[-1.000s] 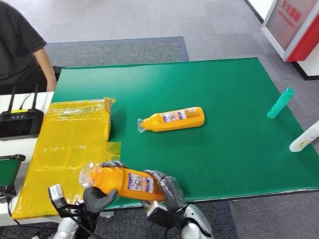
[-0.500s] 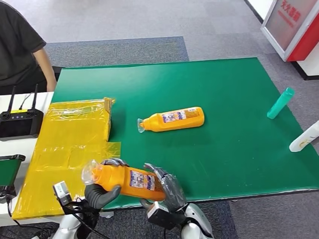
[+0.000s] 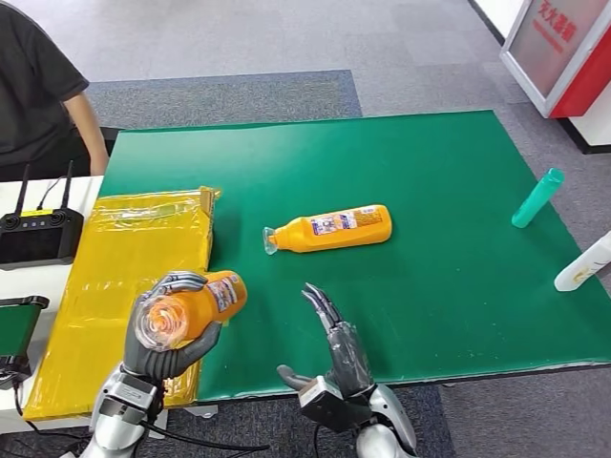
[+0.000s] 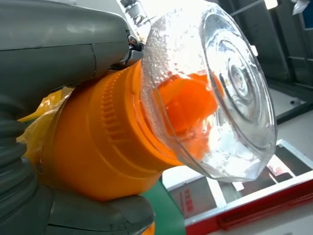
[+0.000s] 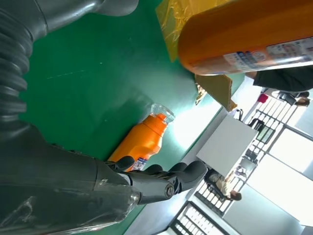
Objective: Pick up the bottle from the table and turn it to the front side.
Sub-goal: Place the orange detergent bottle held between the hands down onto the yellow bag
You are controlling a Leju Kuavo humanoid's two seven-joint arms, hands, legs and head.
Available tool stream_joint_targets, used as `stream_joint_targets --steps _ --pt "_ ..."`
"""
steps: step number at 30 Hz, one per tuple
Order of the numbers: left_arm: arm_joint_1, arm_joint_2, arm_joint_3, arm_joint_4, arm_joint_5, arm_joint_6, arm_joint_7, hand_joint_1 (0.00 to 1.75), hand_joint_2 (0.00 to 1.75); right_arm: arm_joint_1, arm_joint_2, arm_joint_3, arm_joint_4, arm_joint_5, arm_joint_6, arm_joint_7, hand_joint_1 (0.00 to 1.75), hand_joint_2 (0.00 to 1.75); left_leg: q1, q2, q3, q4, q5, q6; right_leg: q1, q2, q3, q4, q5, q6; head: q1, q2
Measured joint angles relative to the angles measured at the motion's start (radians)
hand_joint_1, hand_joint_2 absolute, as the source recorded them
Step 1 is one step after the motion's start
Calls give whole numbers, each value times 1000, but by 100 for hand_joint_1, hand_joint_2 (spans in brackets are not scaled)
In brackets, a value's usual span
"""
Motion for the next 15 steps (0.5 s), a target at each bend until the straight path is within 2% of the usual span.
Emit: stream_joint_targets --steps 3,5,7,11,15 --pt "2 3 -1 -37 -85 104 7 175 175 8 0 -9 -12 0 -5 5 0 175 0 0 0 0 0 0 0 0 0 0 0 0 0 0" --pt "-2 7 -3 -64 -190 175 51 175 175 13 0 -16 -21 1 -9 12 0 175 0 0 0 0 0 0 0 0 0 0 0 0 0 0" --pt "-14 13 -10 -80 -323 205 156 175 175 21 0 -22 -29 3 -17 21 0 175 0 0 0 0 0 0 0 0 0 0 0 0 0 0" --pt "-52 43 -38 -79 -618 204 419 175 175 45 0 -42 -53 10 -26 44 0 175 0 0 0 0 0 0 0 0 -1 0 0 0 0 0" --pt "-82 80 -66 -63 -755 163 540 175 175 66 0 -60 -78 18 -22 63 0 175 0 0 0 0 0 0 0 0 -1 0 0 0 0 0"
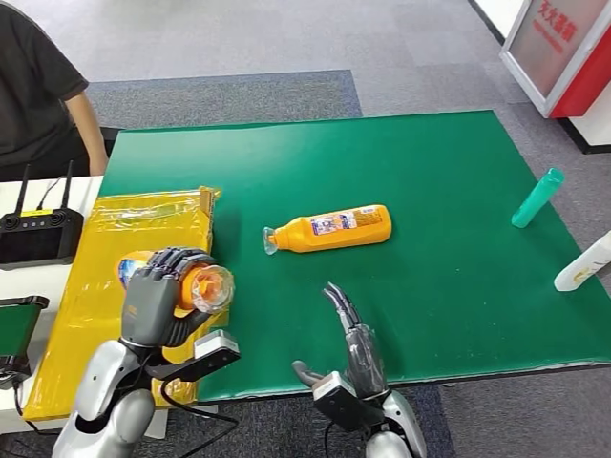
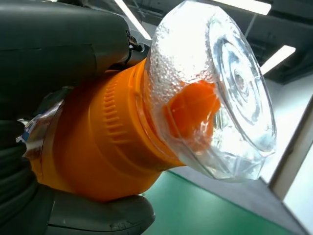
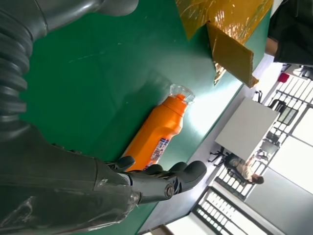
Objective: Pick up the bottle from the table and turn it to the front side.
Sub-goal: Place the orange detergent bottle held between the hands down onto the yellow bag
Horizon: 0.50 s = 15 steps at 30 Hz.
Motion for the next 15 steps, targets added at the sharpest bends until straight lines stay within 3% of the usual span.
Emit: stream_joint_targets --steps 9,15 --pt "-75 63 -26 98 -134 -151 204 175 175 22 4 -28 -31 21 13 24 0 175 0 0 0 0 0 0 0 1 -1 0 0 -1 0 0" --pt "-129 92 -29 197 -180 -231 274 175 175 27 10 -37 -33 28 22 27 0 175 0 1 0 0 1 -1 0 1 -1 0 1 -2 0 0"
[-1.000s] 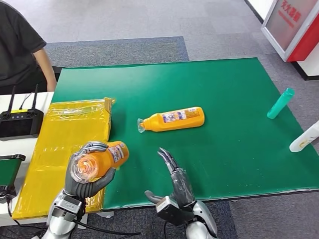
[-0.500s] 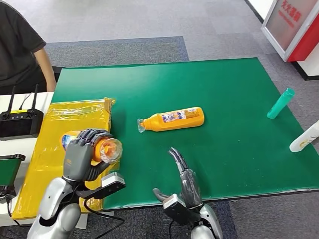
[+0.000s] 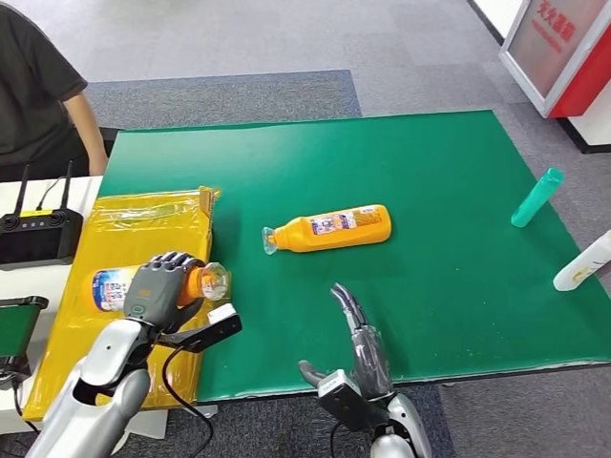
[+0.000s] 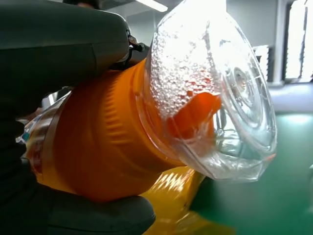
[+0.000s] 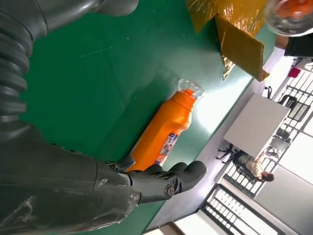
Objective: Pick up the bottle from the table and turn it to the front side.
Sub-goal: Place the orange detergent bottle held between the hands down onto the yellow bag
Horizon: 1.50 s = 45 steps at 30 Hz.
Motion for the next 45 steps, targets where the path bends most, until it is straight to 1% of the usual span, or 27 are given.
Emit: stream_joint_targets --steps 2,6,12,17,24,26,27,28,30,31,32,35,37,39,43,45 --pt "-18 9 -1 51 -15 -28 27 175 175 0 2 -3 0 -1 5 0 0 175 0 0 0 0 0 0 0 0 0 0 0 0 0 0" --pt "-56 24 2 171 -33 -33 45 175 175 -1 5 -8 1 -8 17 0 0 175 0 0 0 0 0 0 0 0 0 0 0 0 0 0" --pt "-96 29 4 290 -46 -30 15 175 175 -4 7 -10 6 -17 23 -2 0 175 0 0 0 0 0 0 0 0 0 0 0 0 0 0" --pt "-116 29 1 333 -50 -30 12 175 175 -6 8 -11 10 -17 27 -2 0 175 0 0 0 0 0 0 0 0 1 0 0 0 0 0" --pt "-128 29 0 354 -50 -30 12 173 175 -7 8 -12 13 -17 27 -2 0 175 0 0 1 0 0 0 0 0 1 0 0 0 0 0" --pt "-130 29 0 356 -50 -30 12 124 175 -7 8 -12 14 -17 27 -2 0 175 0 0 1 0 0 0 0 0 1 0 0 0 0 0" --pt "-131 29 0 358 -50 -29 12 87 175 -8 8 -12 14 -17 27 -2 0 175 0 0 1 0 0 -1 0 0 1 0 0 0 0 0" --pt "-132 29 0 360 -49 -27 11 45 175 -8 8 -12 14 -17 27 -2 0 175 0 0 1 0 0 -1 0 0 1 0 0 0 0 0" --pt "-133 28 0 365 -46 -18 8 7 87 -8 8 -12 14 -17 27 -2 0 175 0 0 1 0 0 -1 0 0 1 0 0 0 0 0" --pt "-134 27 0 367 -41 -9 4 0 44 -8 8 -12 14 -18 27 -2 0 175 0 0 1 0 1 -1 0 0 1 0 0 0 0 0" --pt "-133 25 1 369 -33 4 -1 0 0 -8 8 -12 14 -18 26 -2 0 175 0 0 1 0 1 -1 0 0 1 0 0 0 0 0" --pt "-120 13 10 363 29 62 -45 0 0 -8 8 -12 14 -22 24 -2 0 175 0 0 0 0 1 -1 0 0 1 0 0 0 0 0" --pt "-97 0 30 334 140 97 -118 0 87 -7 8 -12 14 -27 24 -3 0 175 0 0 0 0 1 -1 0 0 1 0 0 0 0 0" --pt "-57 -16 60 275 336 91 -228 0 175 -6 7 -12 14 -35 23 -11 0 175 0 0 0 0 0 0 0 0 1 0 0 0 0 0" --pt "48 -45 145 113 826 -34 -513 0 175 -6 7 -13 20 -62 18 -46 0 175 0 0 -1 0 0 0 0 1 0 0 0 0 0 0" --pt "105 -62 195 29 1016 -98 -625 0 175 -5 6 -12 23 -71 15 -58 0 175 0 1 -1 0 -1 -1 0 1 -1 0 0 0 0 0"
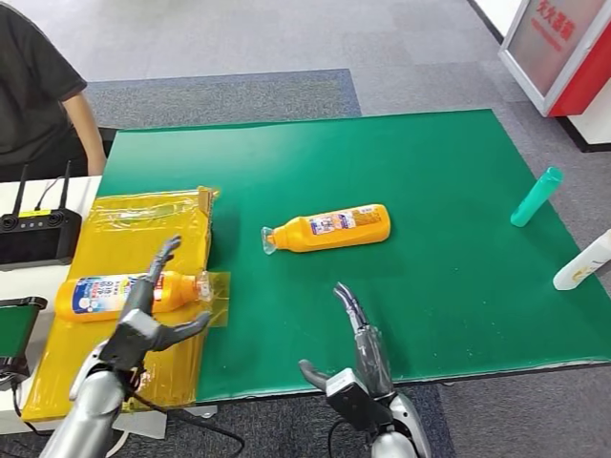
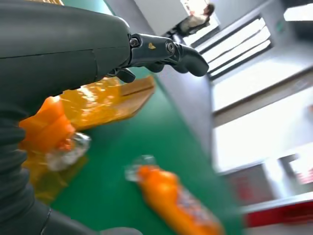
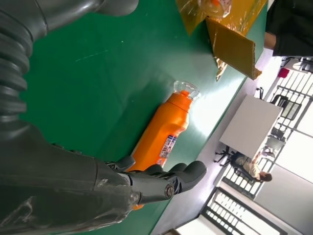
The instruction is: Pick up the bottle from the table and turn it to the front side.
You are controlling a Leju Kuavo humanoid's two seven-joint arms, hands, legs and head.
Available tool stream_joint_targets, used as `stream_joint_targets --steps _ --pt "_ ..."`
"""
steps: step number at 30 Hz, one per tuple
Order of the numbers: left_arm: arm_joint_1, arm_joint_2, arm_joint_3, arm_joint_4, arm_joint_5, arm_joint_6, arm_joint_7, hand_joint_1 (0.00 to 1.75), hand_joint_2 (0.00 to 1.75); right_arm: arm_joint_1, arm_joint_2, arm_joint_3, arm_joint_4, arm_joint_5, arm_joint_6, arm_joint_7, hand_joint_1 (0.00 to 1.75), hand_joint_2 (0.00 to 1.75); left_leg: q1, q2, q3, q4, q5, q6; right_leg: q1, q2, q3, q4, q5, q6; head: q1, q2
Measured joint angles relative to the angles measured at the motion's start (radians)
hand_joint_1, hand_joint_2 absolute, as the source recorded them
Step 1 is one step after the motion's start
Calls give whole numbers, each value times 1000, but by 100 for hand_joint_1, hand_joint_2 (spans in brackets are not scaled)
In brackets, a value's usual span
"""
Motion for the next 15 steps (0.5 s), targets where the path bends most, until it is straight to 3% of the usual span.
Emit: stream_joint_targets --steps 3,7,12,15 --pt "71 -26 73 -102 189 -100 -96 0 175 2 -2 1 1 -4 -4 -5 0 175 0 0 0 0 0 0 1 0 0 0 0 0 0 0" --pt "139 -62 152 -190 268 -196 -175 0 175 3 -13 5 1 -17 -13 -9 0 175 1 0 0 0 0 0 1 0 0 0 0 0 0 0" --pt "159 -76 176 -215 279 -217 -187 0 175 3 -18 7 1 -20 -15 -12 0 175 1 0 0 0 0 0 1 0 0 0 0 0 0 0" --pt "192 -141 257 -275 352 -330 -188 0 175 -2 -22 10 3 -27 -20 -22 0 175 0 0 0 0 0 0 1 0 1 0 0 0 0 0"
